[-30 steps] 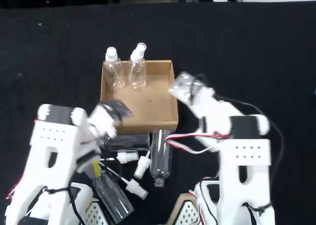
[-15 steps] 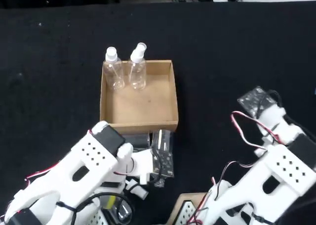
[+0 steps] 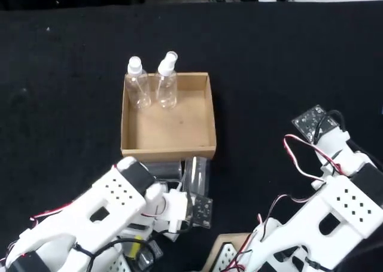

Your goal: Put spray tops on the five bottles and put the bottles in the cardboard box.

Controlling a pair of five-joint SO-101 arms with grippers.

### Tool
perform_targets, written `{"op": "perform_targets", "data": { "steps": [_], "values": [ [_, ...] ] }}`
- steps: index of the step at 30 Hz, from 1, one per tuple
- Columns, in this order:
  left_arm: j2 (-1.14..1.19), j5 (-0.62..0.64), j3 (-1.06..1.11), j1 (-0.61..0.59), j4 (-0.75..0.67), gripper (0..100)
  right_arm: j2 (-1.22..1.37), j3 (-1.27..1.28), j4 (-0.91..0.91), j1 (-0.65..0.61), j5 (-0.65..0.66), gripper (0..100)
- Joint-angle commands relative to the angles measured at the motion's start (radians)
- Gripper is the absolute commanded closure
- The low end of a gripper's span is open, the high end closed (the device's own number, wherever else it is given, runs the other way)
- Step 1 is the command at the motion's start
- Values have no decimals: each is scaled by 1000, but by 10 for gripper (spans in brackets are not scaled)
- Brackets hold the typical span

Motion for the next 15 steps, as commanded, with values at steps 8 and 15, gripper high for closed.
{"op": "perform_targets", "data": {
  "steps": [8, 15],
  "values": [
    [-17, 89, 163, 10, -308, 695, -12, -30, -23, 18, 6, 850],
    [-17, 127, 168, 19, -339, 698, -12, -30, -23, 18, 6, 850]
  ]
}}
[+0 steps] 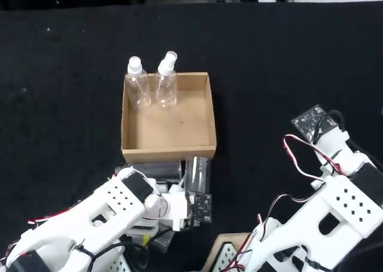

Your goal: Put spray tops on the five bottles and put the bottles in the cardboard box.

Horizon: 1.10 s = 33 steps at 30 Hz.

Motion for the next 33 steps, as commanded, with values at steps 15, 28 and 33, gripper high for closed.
{"op": "perform_targets", "data": {
  "steps": [15, 28, 33],
  "values": [
    [-17, 15, -232, 5, 278, 865, -12, -27, -23, -14, 5, 851],
    [-17, 44, -880, -122, 569, 865, -12, -31, 38, -190, -132, 851],
    [-12, 236, -1250, -318, 568, 865, -13, -45, 38, -353, -296, 853]
  ]
}}
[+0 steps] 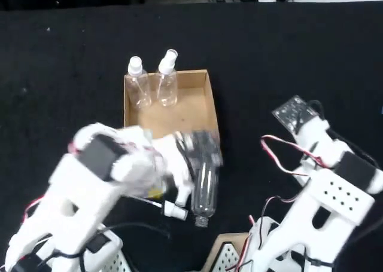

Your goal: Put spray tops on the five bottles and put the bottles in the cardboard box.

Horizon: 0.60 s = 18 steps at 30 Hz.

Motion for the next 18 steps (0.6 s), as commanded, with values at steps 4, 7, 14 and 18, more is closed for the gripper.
{"op": "perform_targets", "data": {
  "steps": [4, 7, 14, 18],
  "values": [
    [0, 264, -561, -449, 8, 865, -13, -96, 3, -264, -299, 853],
    [32, 334, -561, -662, 8, 865, -12, -119, -49, -365, -451, 854],
    [238, 534, -341, -1115, -81, 865, -12, -114, -140, -632, -753, 854],
    [351, 598, -117, -1251, -241, 865, 33, -99, -144, -807, -812, 854]
  ]
}}
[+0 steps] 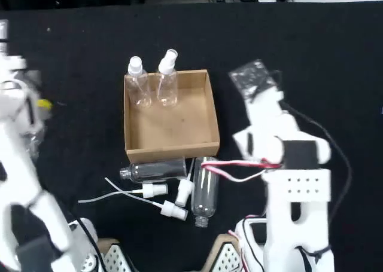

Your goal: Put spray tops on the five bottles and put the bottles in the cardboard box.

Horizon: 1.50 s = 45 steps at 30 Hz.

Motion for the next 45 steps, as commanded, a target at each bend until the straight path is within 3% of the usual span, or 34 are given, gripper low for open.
{"op": "perform_targets", "data": {
  "steps": [1, 7, 12, 17, 26, 32, 40, 45],
  "values": [
    [100, 66, 239, -165, -196, 865, 53, -31, -32, -203, -60, 854],
    [169, 106, 555, -228, -474, 865, 162, 96, -163, -348, -75, 854],
    [181, 176, 659, -225, -554, 856, 166, 186, -245, -402, -133, 854],
    [181, 198, 679, -225, -578, 671, 166, 274, -321, -439, -133, 854],
    [207, 170, 472, -214, -588, 700, 168, 292, -330, -439, -133, 854],
    [453, 57, 326, -222, -609, 704, 171, 292, -330, -437, -133, 854],
    [609, 46, 117, -403, -531, 704, 171, 292, -330, -437, -133, 854],
    [617, -153, 111, -513, -476, 704, 171, 292, -330, -437, -133, 854]
  ]
}}
